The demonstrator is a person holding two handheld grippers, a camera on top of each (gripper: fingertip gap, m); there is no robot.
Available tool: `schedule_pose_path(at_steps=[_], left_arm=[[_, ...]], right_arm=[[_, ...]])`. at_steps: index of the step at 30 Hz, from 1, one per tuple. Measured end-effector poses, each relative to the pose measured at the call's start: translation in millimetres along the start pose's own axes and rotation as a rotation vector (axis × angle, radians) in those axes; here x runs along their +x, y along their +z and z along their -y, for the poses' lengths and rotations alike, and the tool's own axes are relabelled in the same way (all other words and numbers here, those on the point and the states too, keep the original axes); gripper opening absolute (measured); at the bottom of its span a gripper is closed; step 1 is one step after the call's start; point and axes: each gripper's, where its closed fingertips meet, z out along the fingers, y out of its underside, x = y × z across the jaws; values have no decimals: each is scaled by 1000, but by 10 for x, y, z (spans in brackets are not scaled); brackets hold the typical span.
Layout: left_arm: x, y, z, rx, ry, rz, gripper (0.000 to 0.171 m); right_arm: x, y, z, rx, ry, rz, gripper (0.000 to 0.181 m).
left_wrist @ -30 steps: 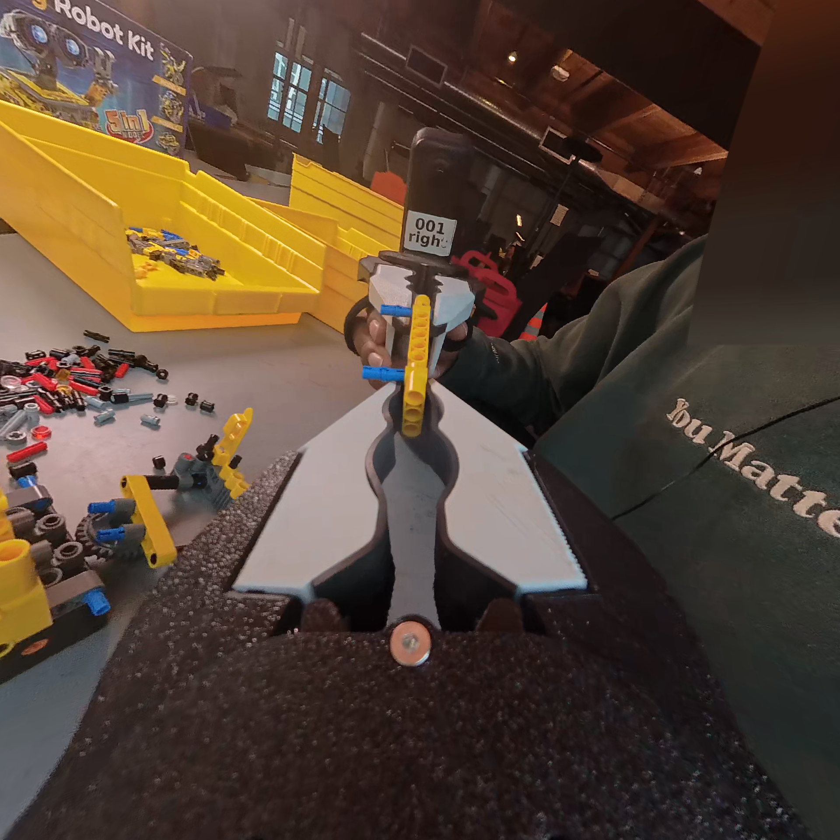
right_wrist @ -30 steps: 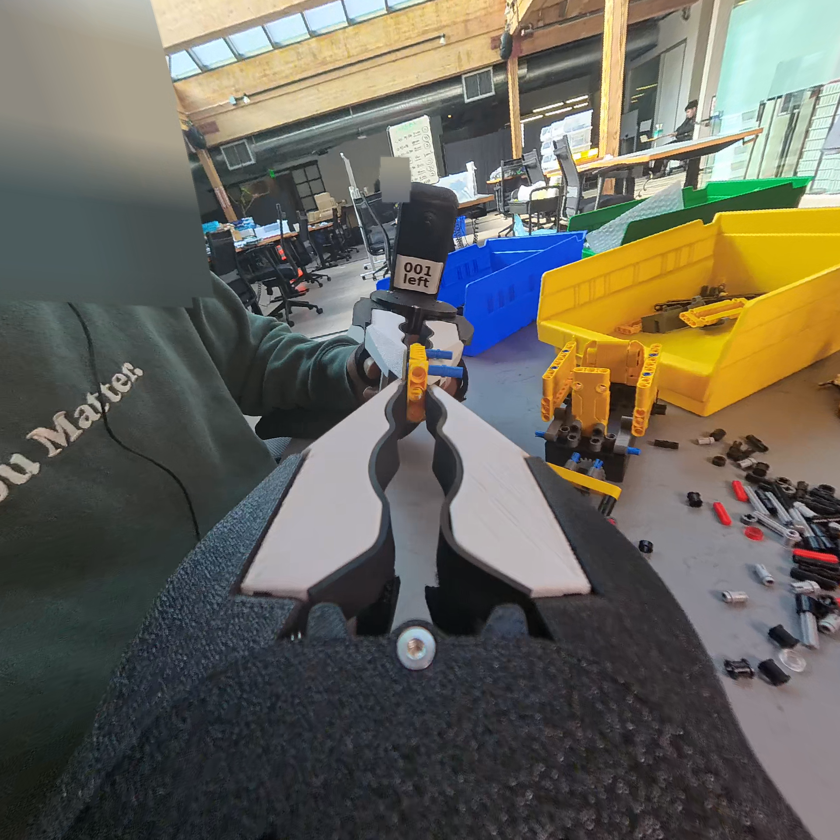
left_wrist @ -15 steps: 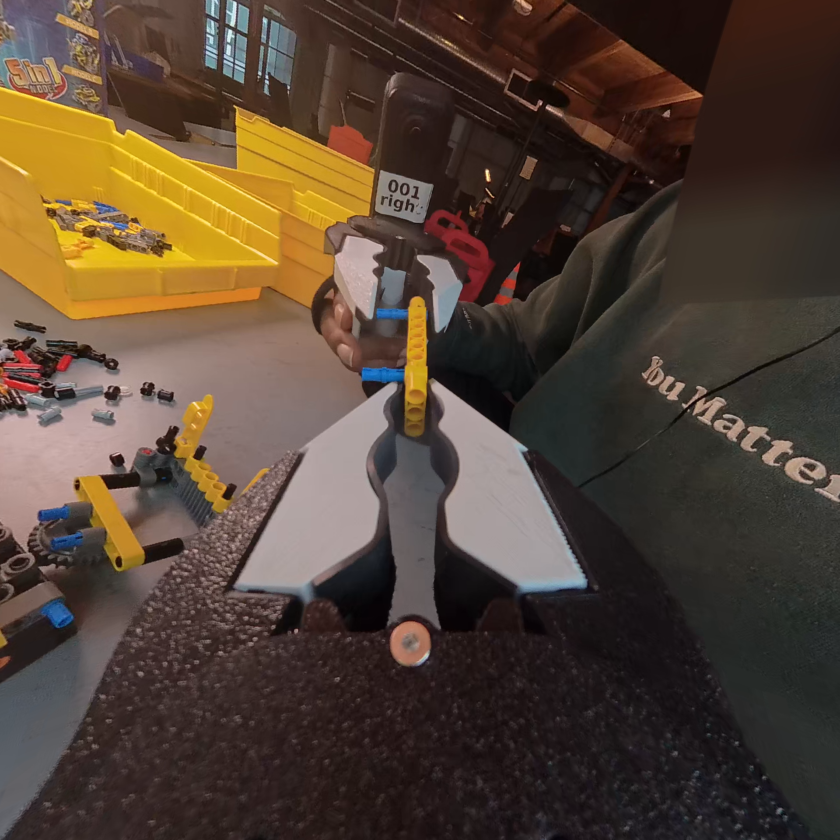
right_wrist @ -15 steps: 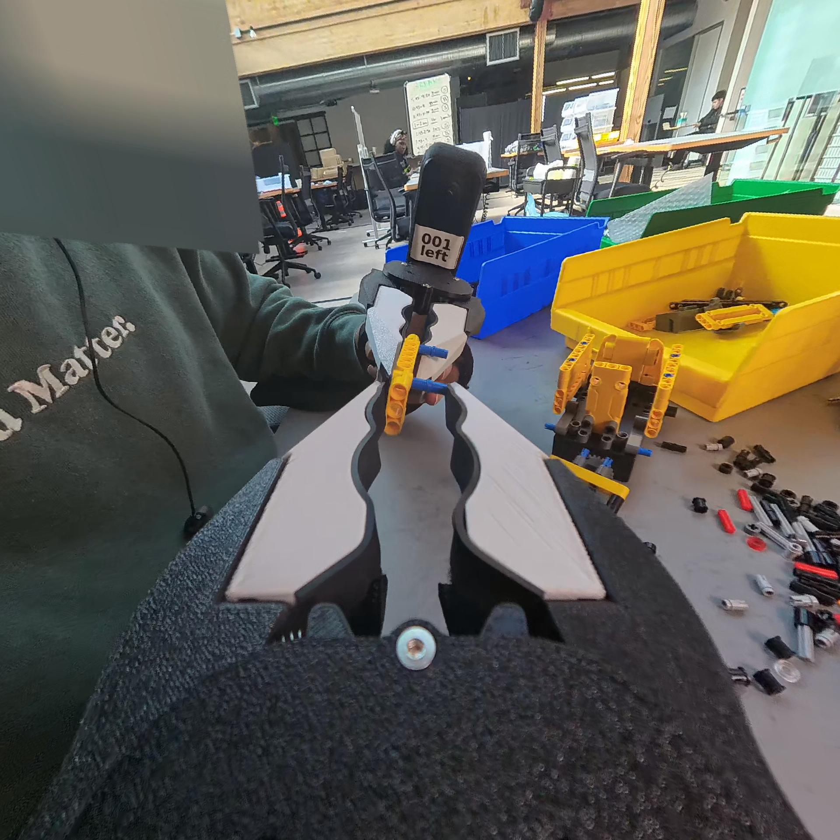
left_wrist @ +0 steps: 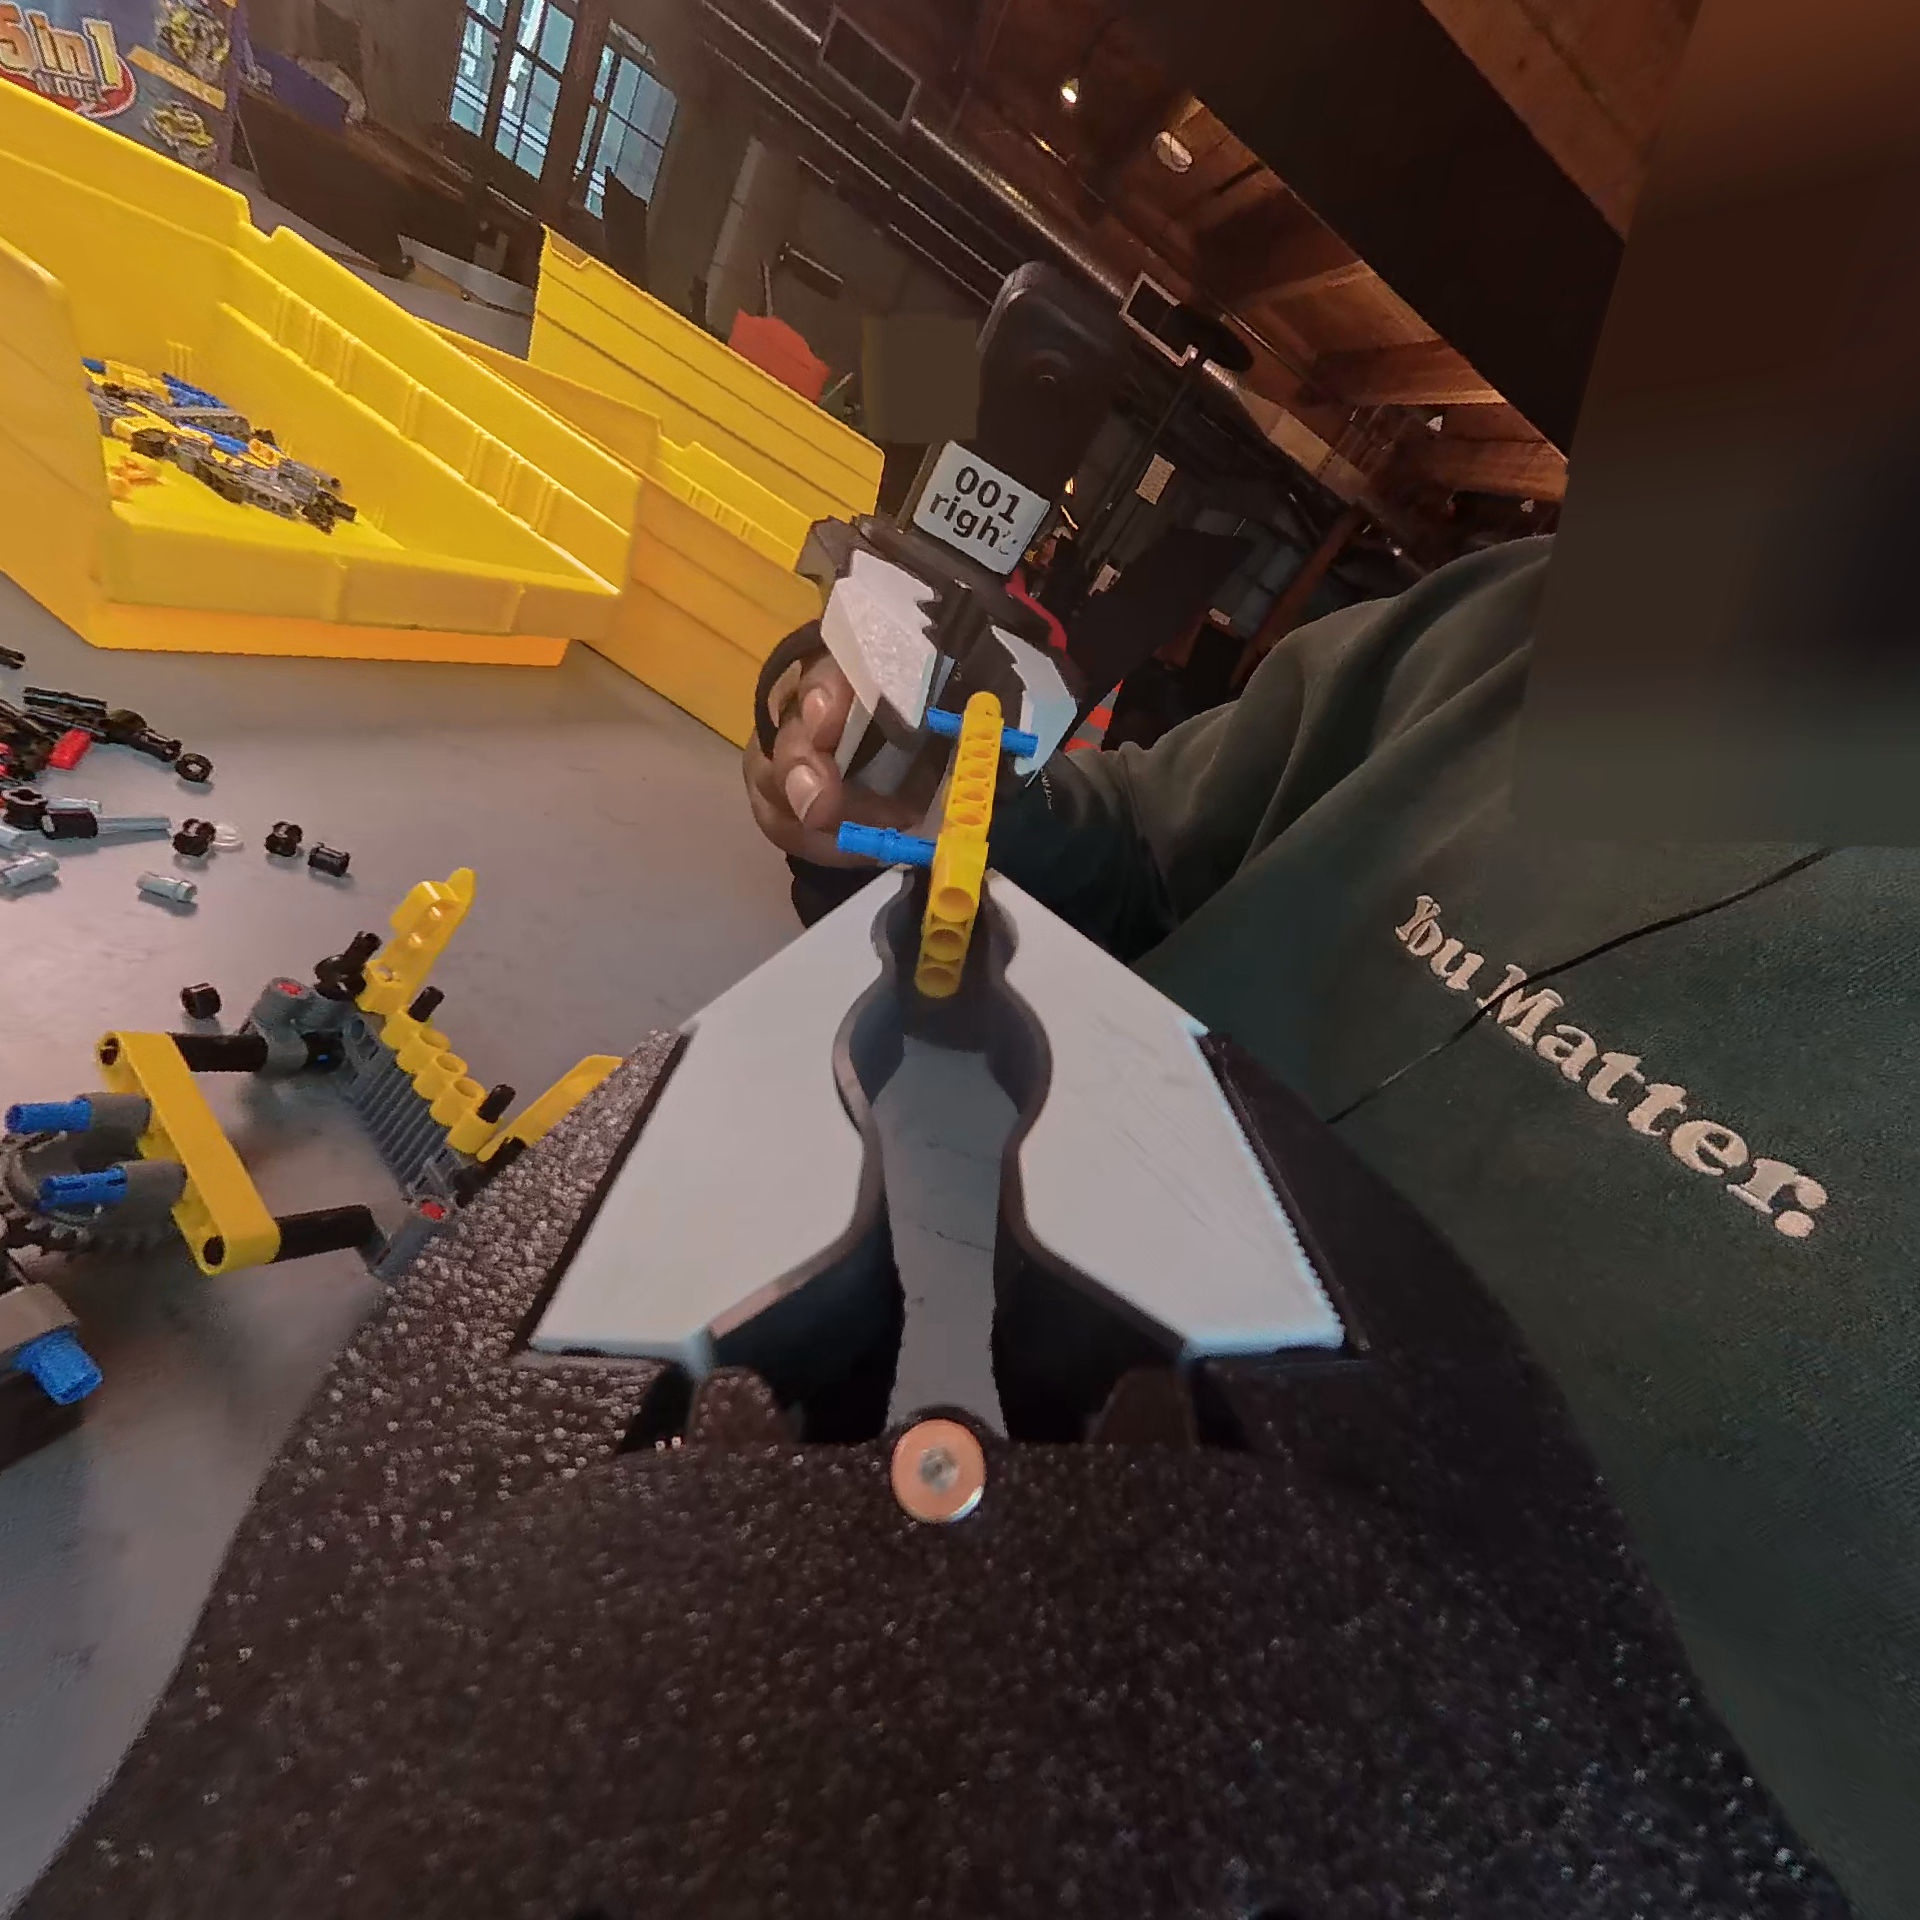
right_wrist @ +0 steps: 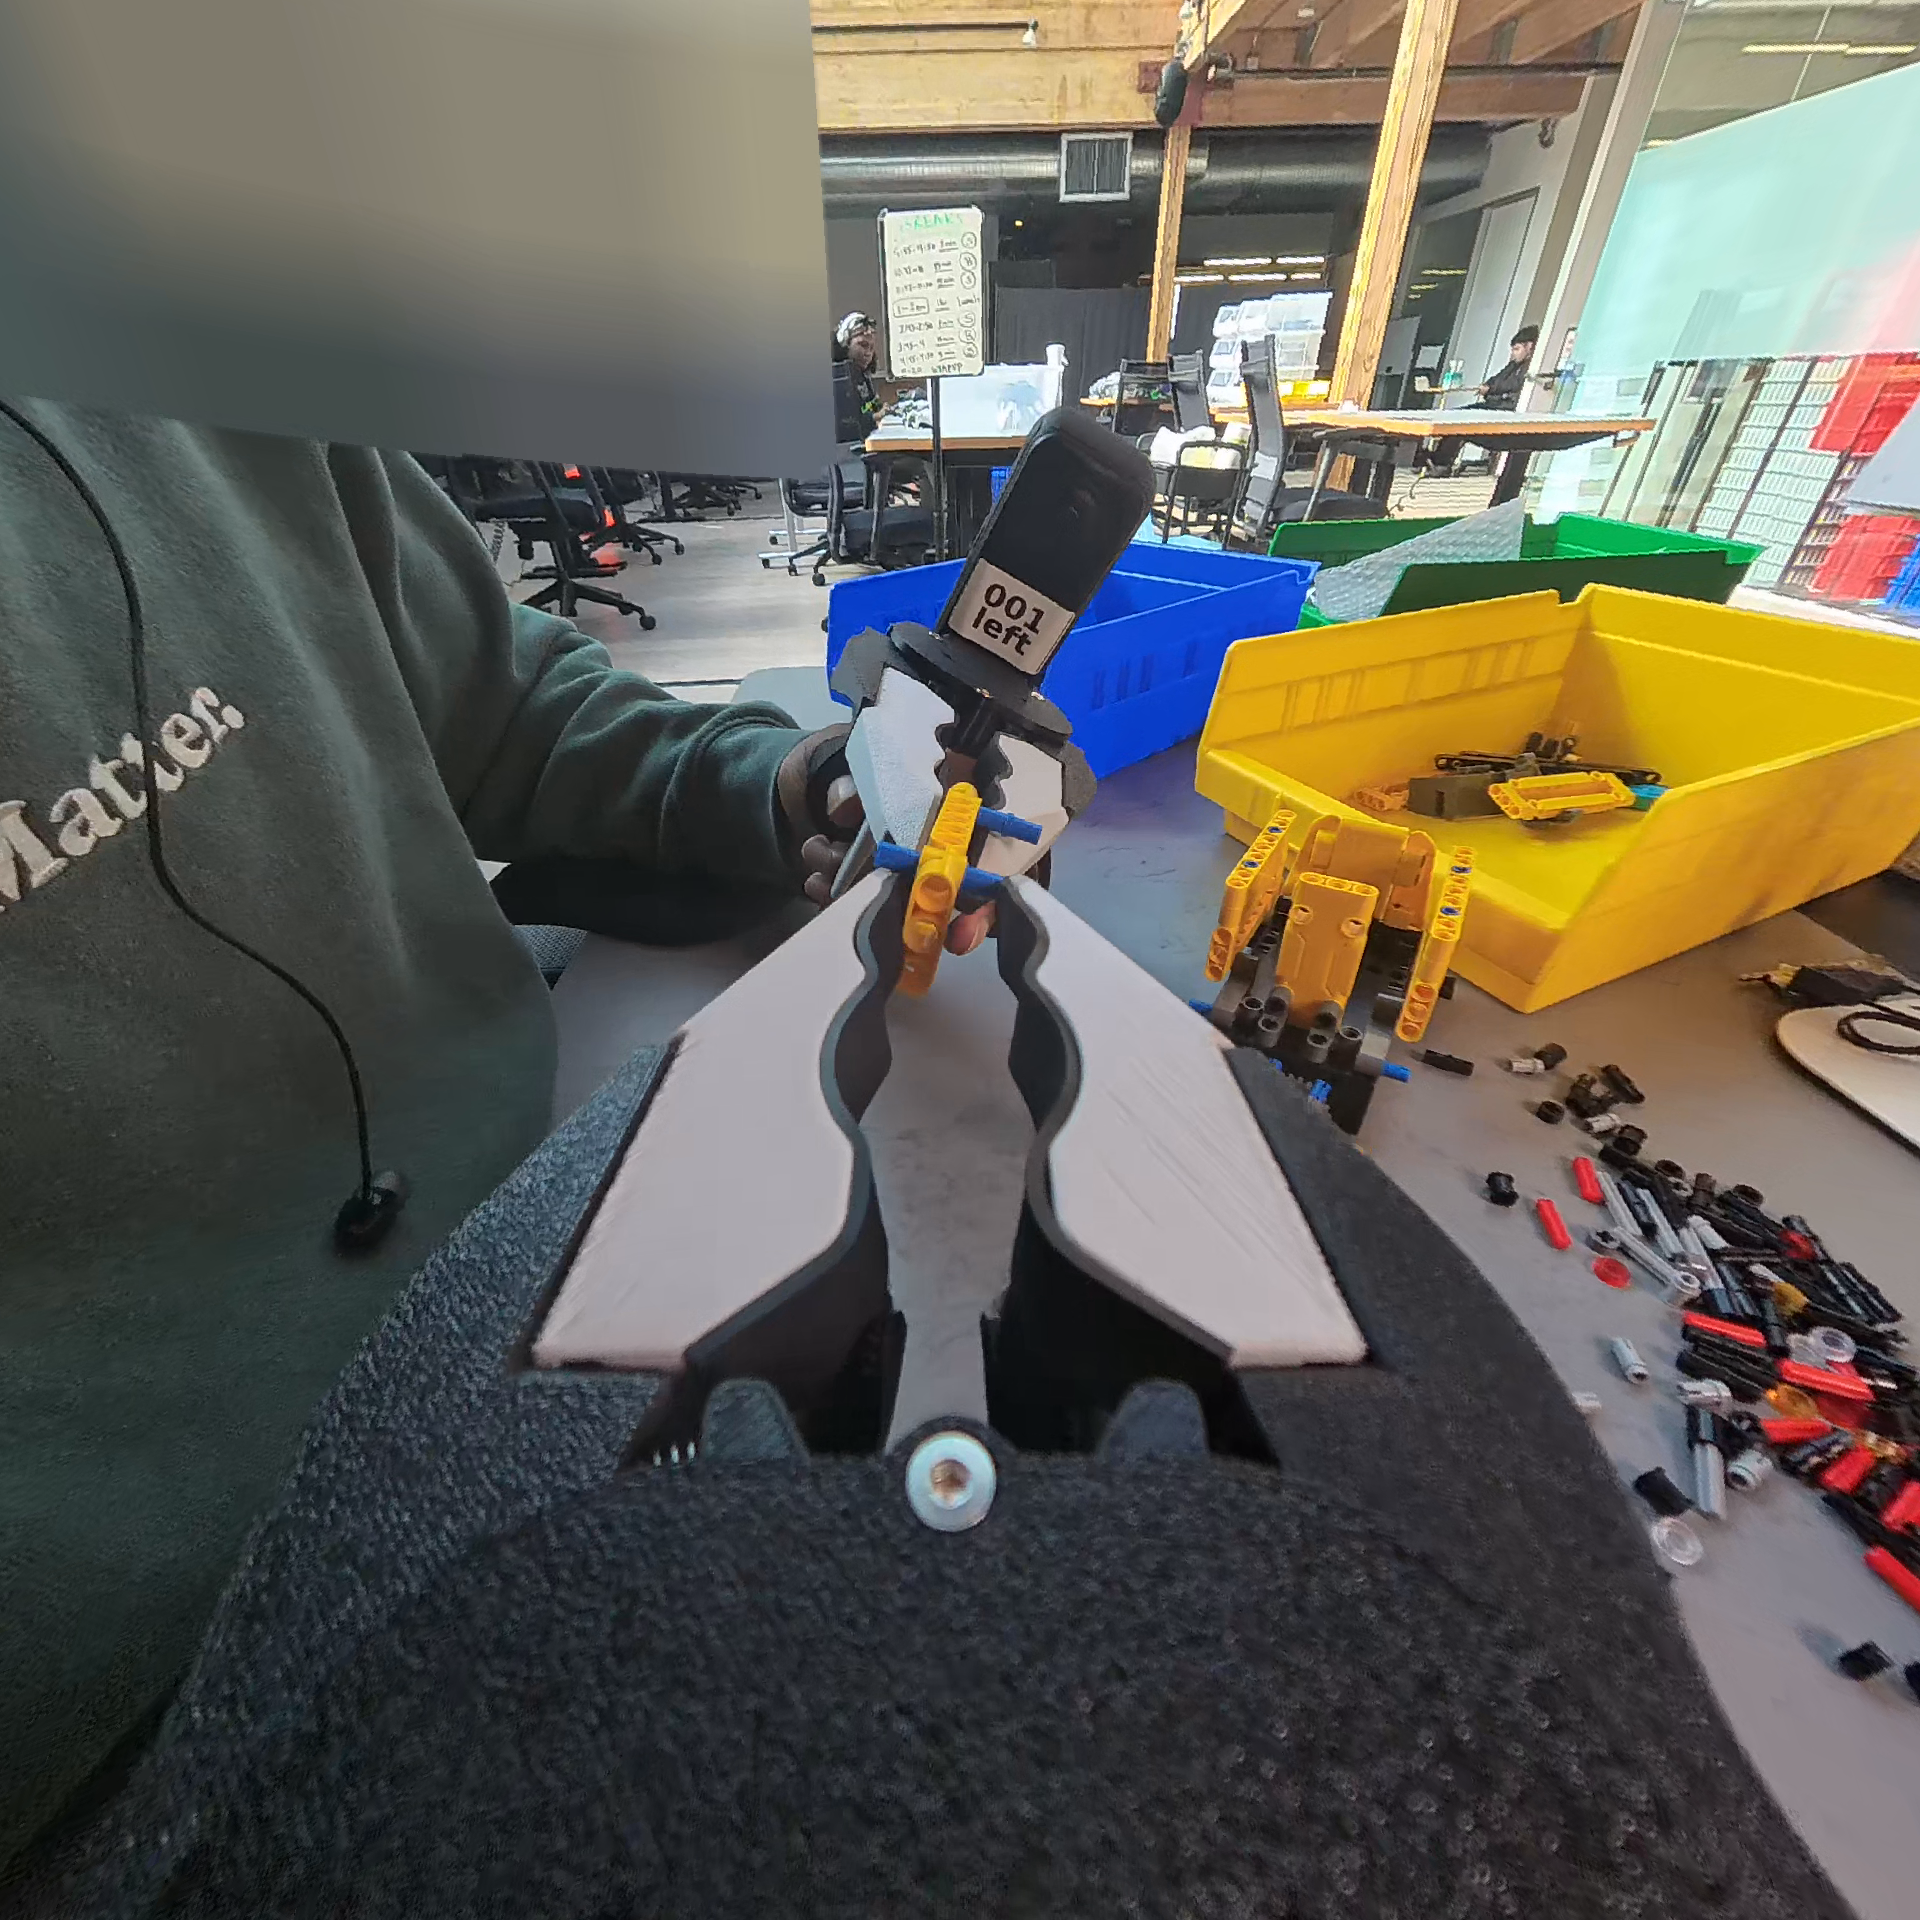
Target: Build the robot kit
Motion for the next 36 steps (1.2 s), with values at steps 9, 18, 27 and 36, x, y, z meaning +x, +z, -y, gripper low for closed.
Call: schedule_pose_path(at_steps=[9,18,27,36], left_arm=[[-42,-14,-61,-53,183,94,8],[-18,-14,-113,-128,508,221,10],[-66,-44,-133,-139,541,254,8],[-45,-67,-104,-121,546,253,7]], right_arm=[[40,13,-87,-14,-134,-63,18],[-75,11,-62,-47,-309,-66,14],[44,21,-191,-67,-275,-113,20],[-68,96,-438,-190,-50,31,35]])
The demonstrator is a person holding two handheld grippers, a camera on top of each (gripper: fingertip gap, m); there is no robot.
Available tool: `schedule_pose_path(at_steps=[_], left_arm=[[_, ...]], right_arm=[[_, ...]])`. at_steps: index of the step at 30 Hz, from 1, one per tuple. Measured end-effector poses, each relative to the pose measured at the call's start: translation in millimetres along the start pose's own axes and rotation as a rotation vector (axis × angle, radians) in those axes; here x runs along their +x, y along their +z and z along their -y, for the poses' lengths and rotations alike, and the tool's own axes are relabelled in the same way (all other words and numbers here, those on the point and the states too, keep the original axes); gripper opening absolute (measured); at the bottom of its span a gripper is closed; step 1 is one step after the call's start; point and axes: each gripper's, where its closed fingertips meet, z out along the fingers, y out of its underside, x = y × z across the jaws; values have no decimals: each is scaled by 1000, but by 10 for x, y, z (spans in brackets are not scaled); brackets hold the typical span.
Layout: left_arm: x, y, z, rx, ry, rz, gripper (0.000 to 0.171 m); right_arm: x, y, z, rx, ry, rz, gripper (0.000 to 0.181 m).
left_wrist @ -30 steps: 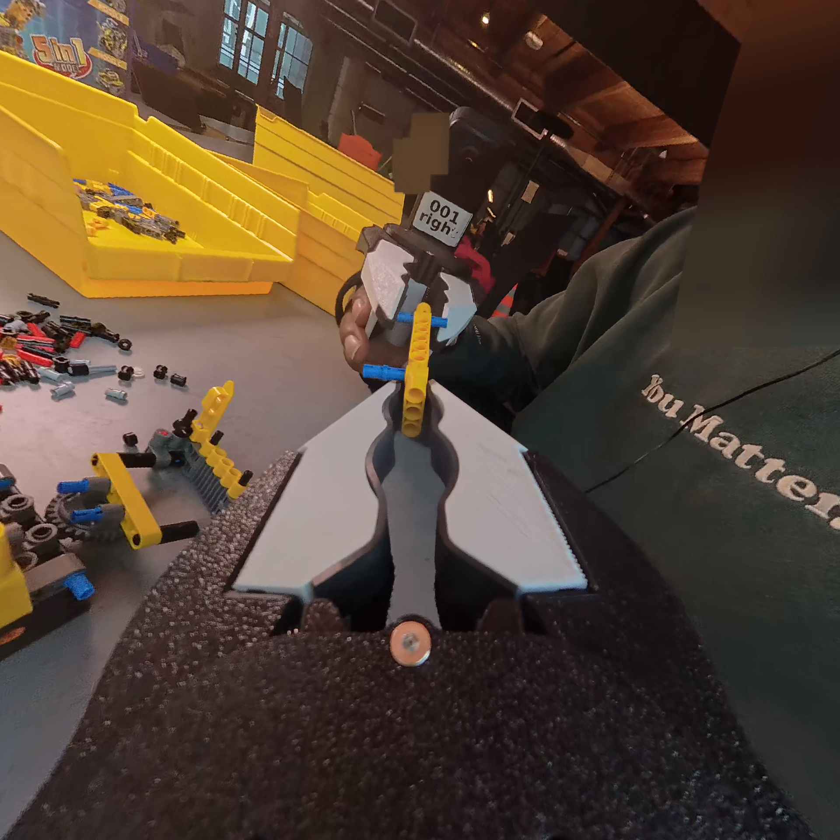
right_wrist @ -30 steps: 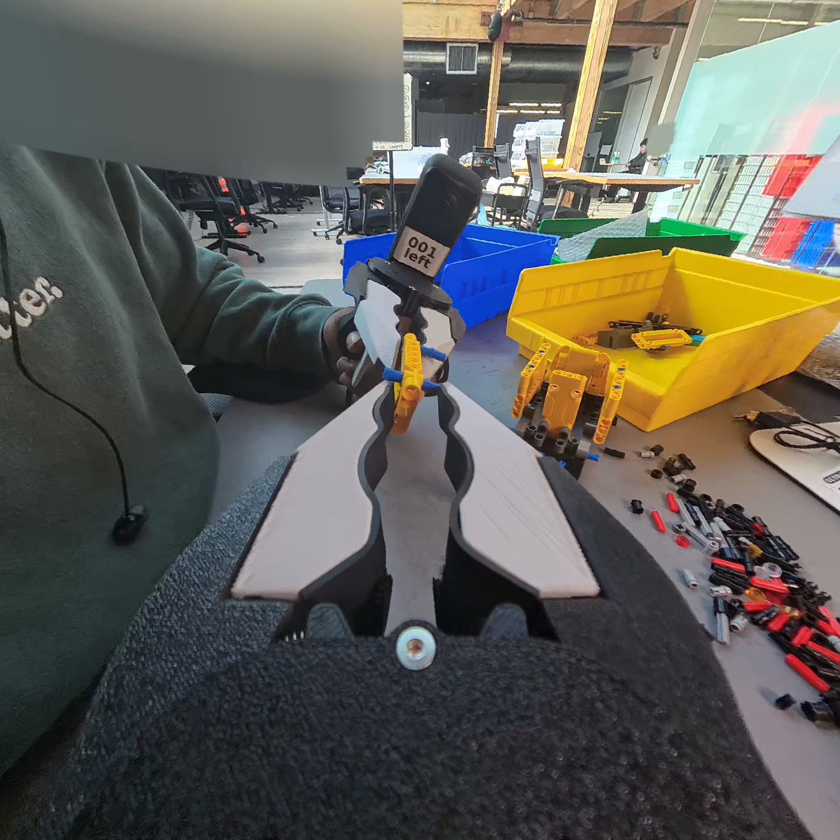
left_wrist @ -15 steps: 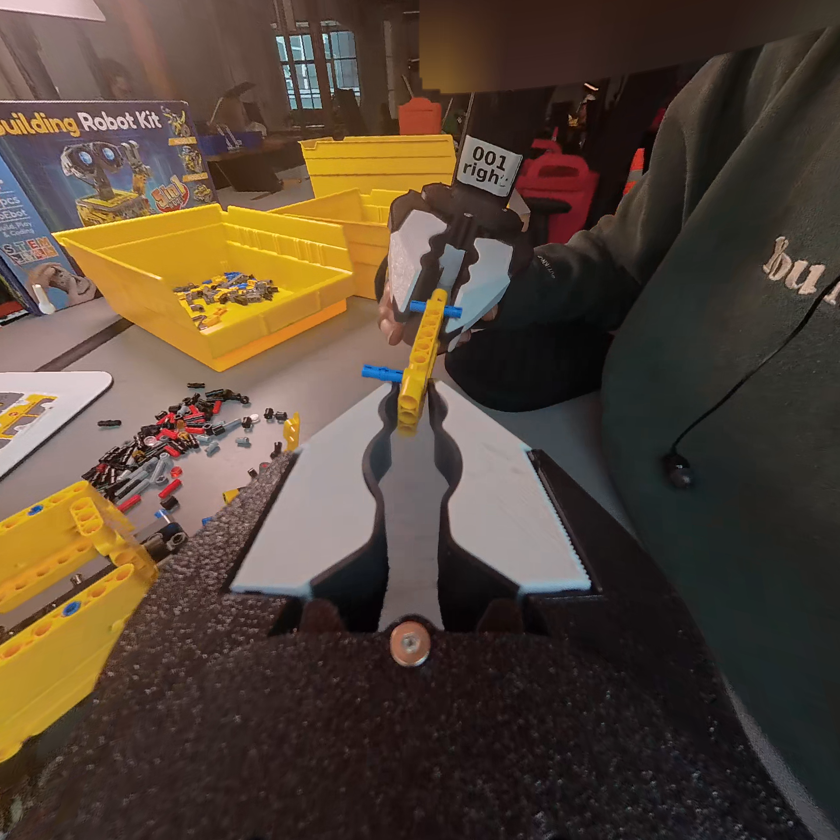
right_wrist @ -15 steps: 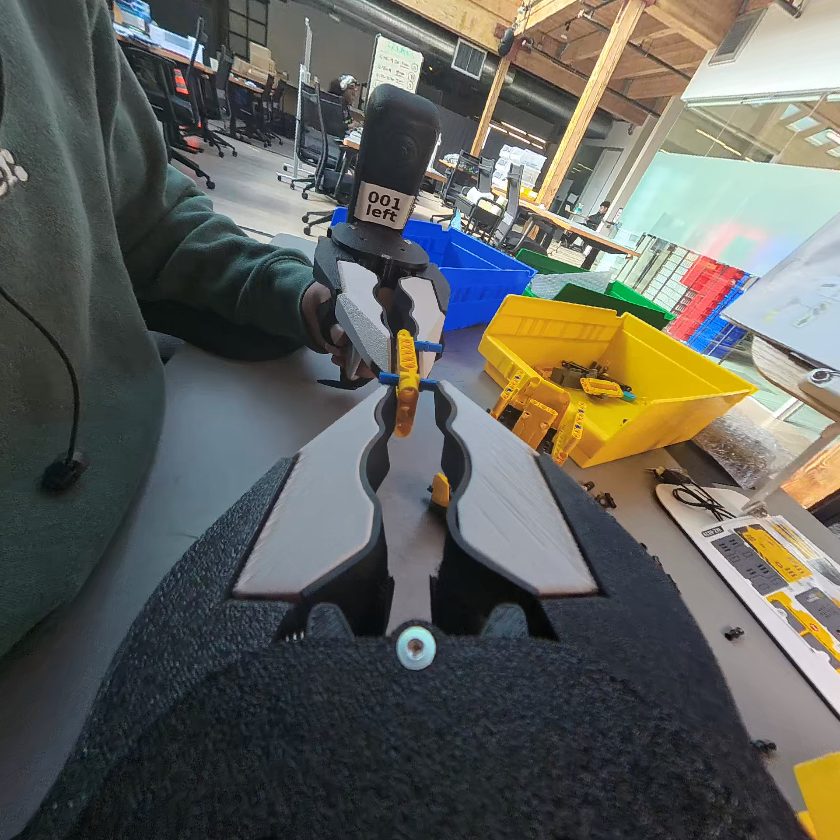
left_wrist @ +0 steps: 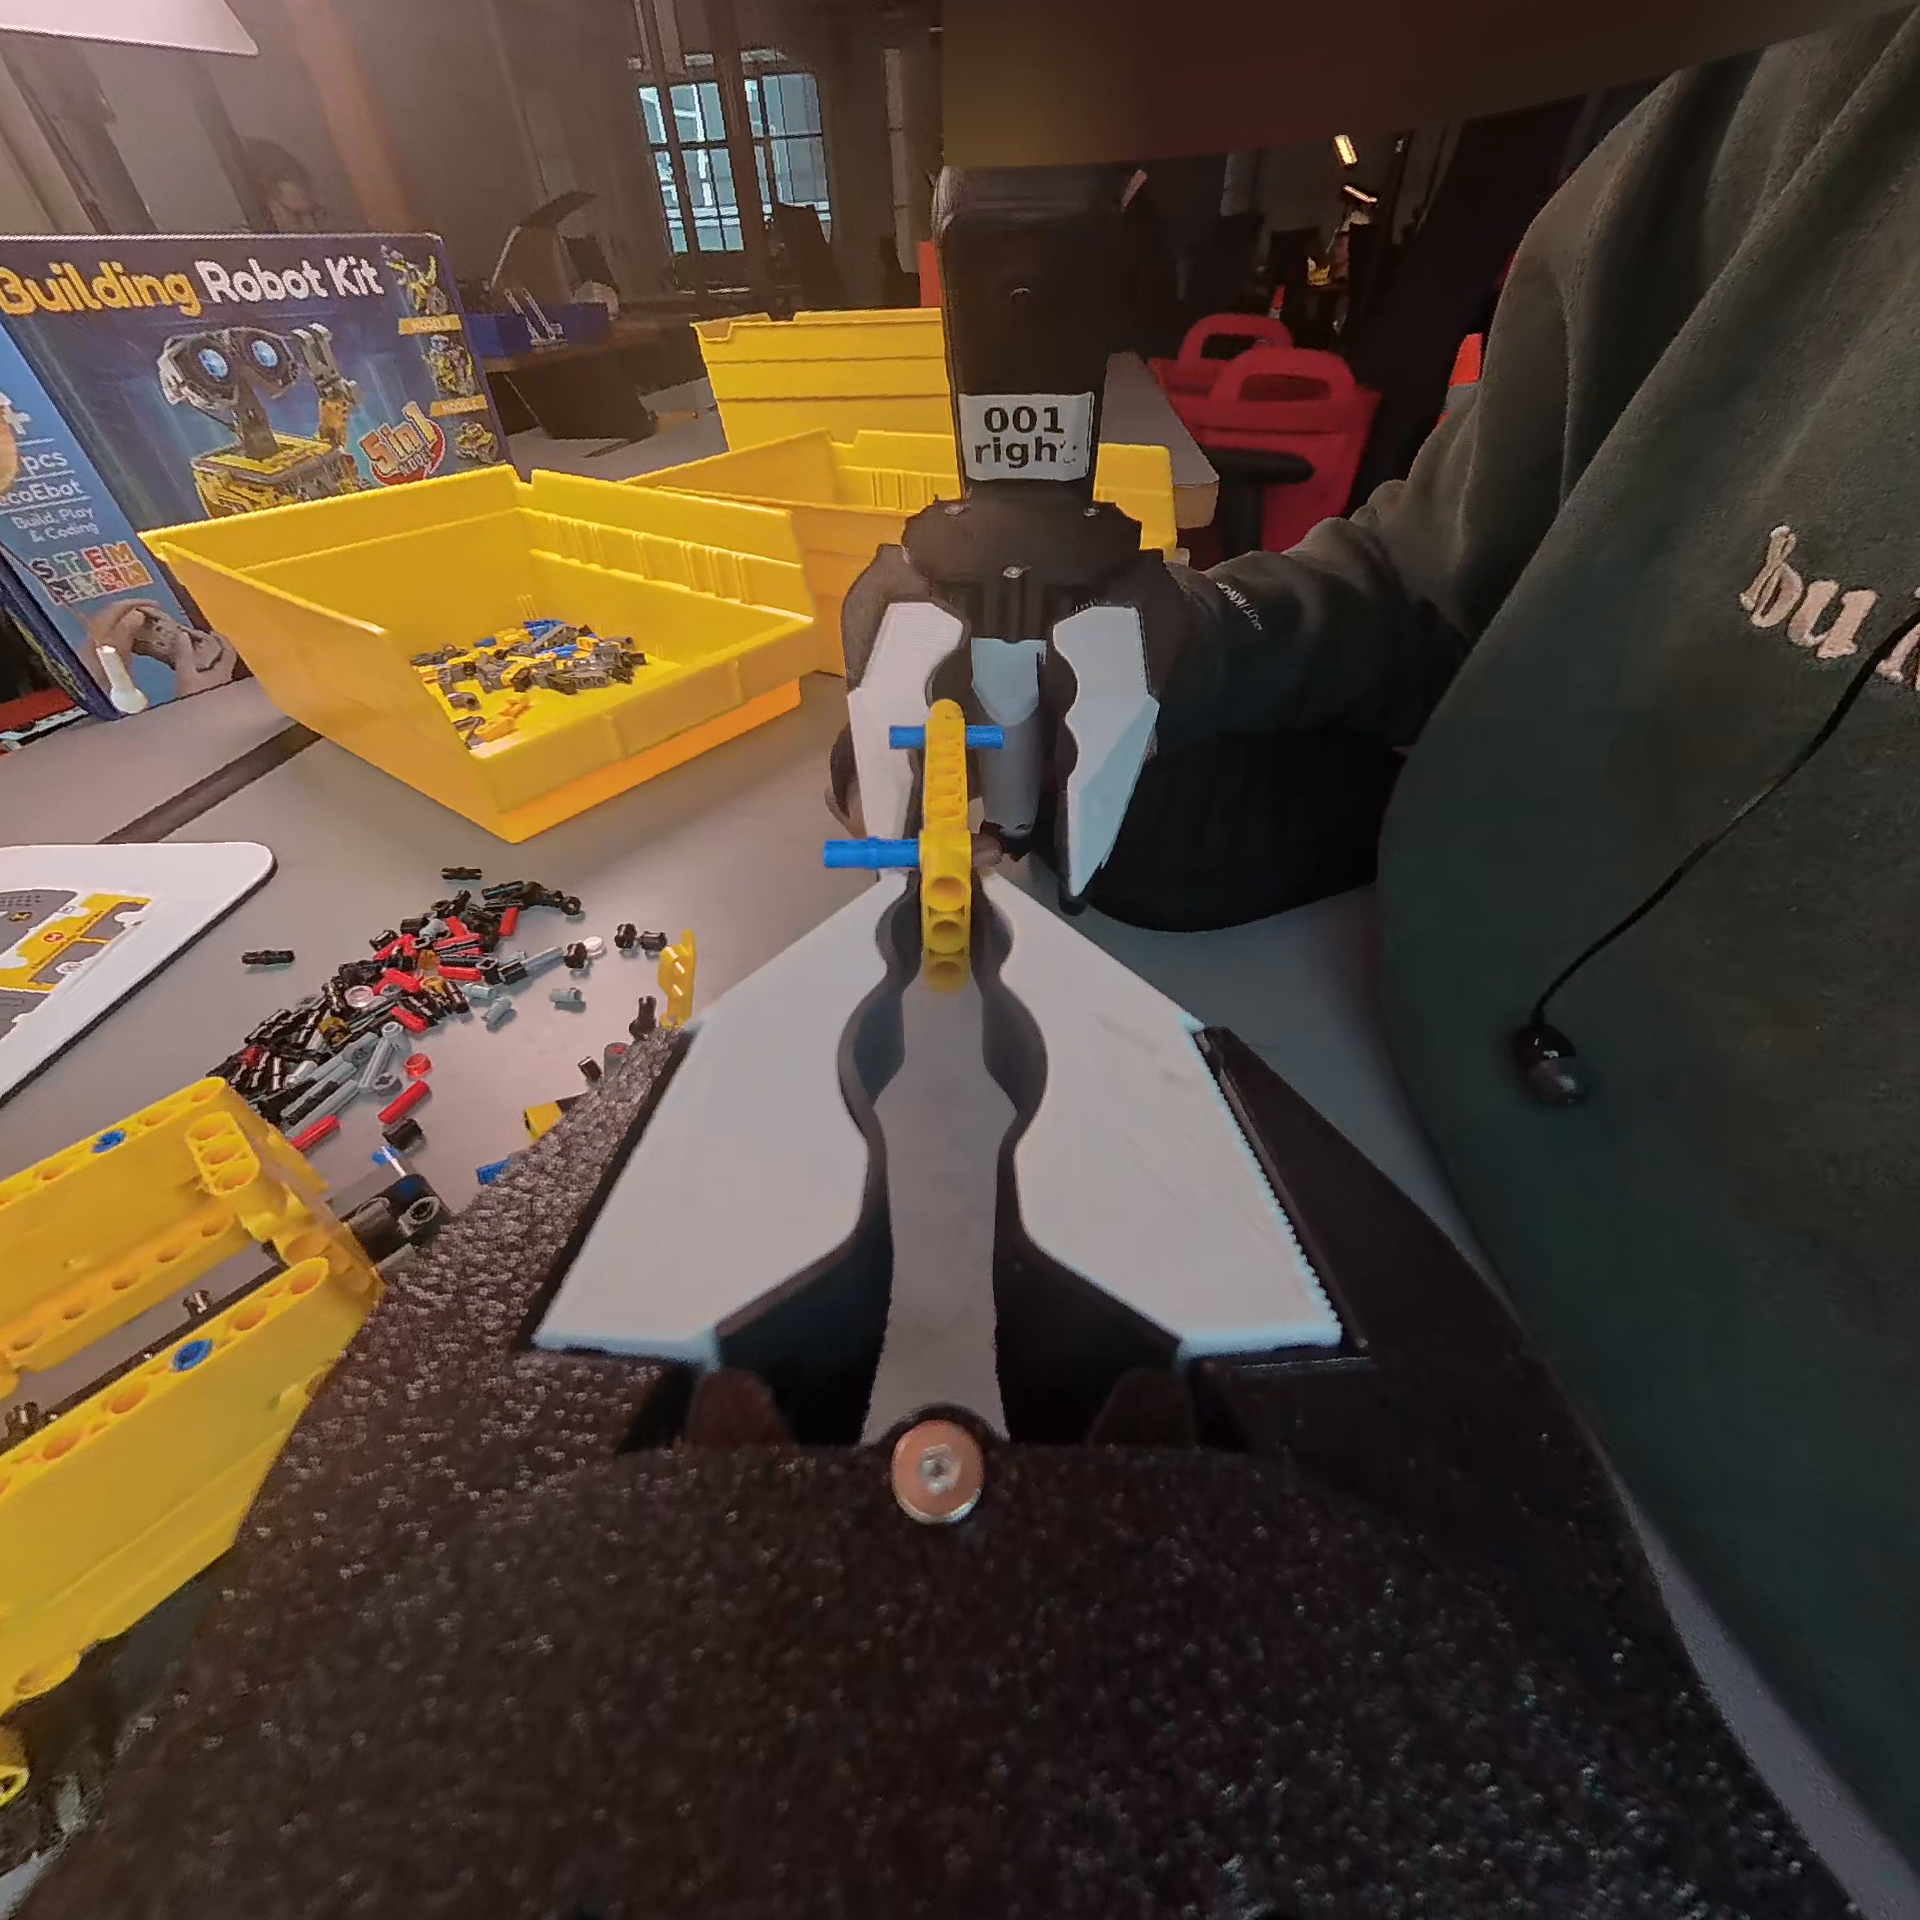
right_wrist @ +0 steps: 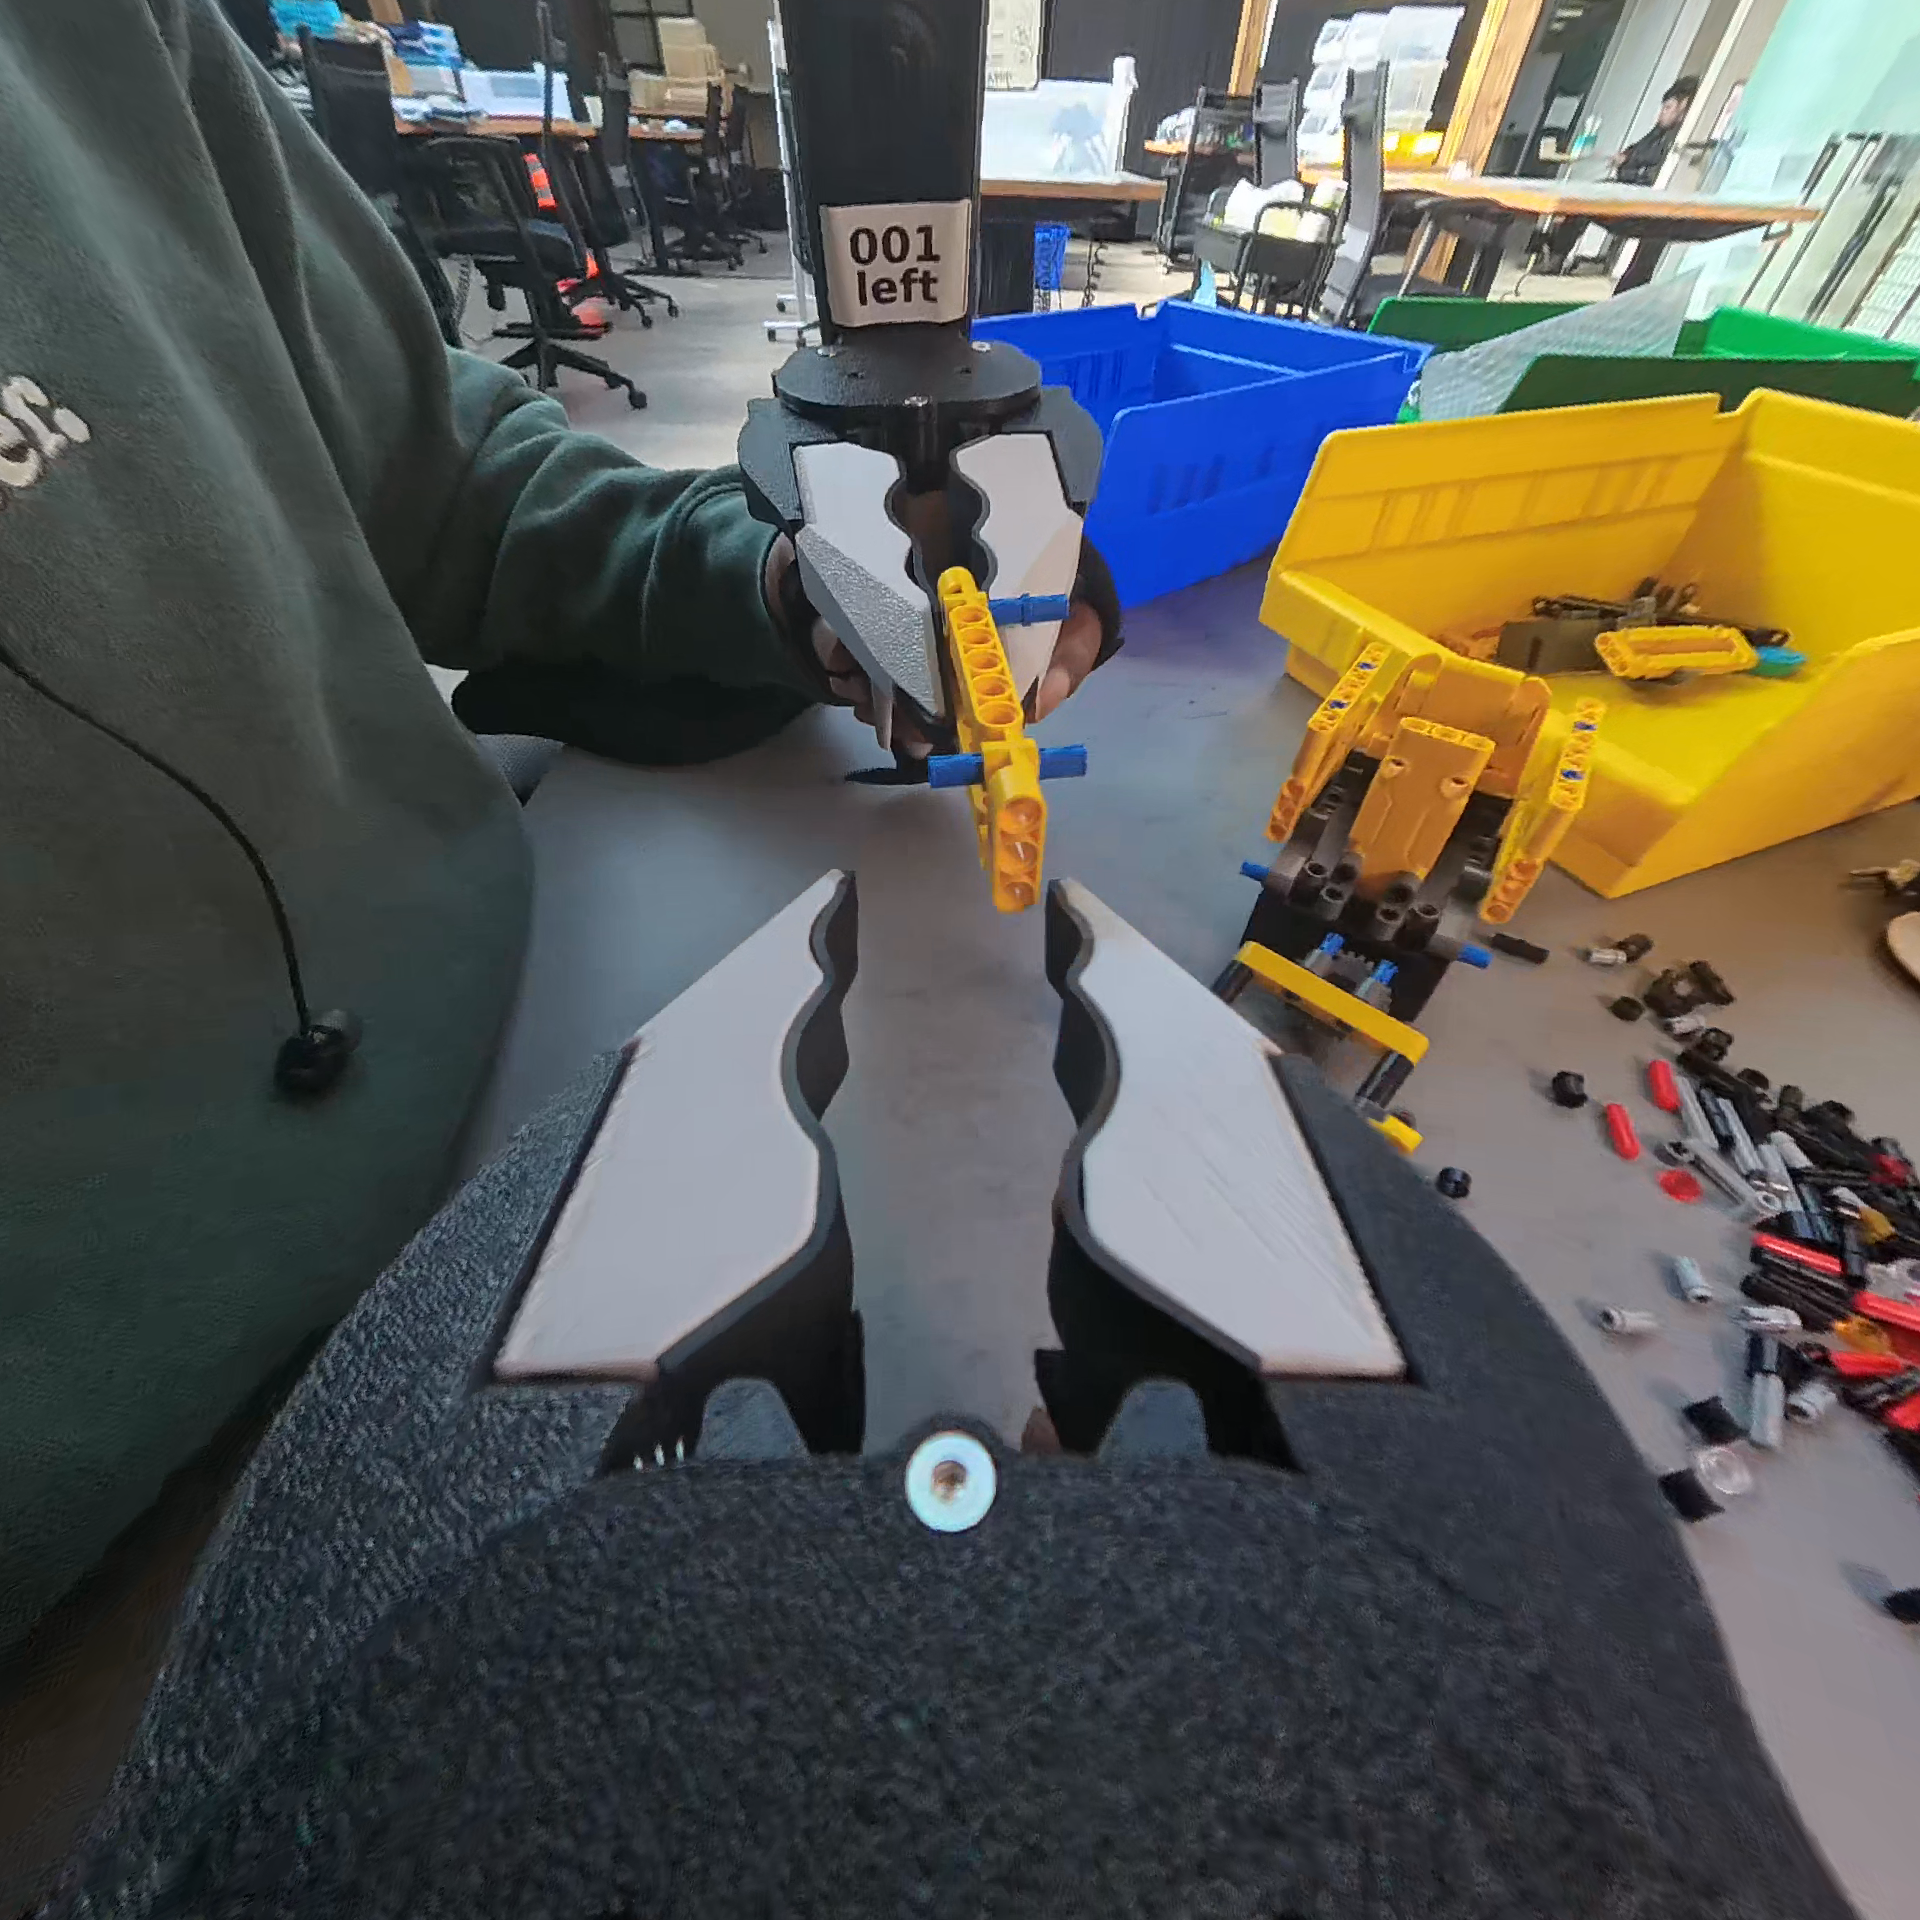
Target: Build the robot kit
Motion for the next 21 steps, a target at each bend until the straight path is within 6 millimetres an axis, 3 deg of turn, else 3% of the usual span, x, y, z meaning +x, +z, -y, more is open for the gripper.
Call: schedule_pose_path(at_steps=[4,10,14,19,21], left_arm=[[2,10,-5,4,-11,-8,7],[9,29,-76,-21,-32,-29,7],[43,47,-76,-18,-36,-47,7],[31,43,-60,-13,-49,-40,9],[-3,19,-32,0,-55,-24,22]], right_arm=[[101,-36,10,13,5,-52,2],[82,-39,72,56,40,-30,19],[35,-43,107,83,15,-9,7],[21,-62,158,111,51,21,7],[-2,-90,195,129,86,59,7]])
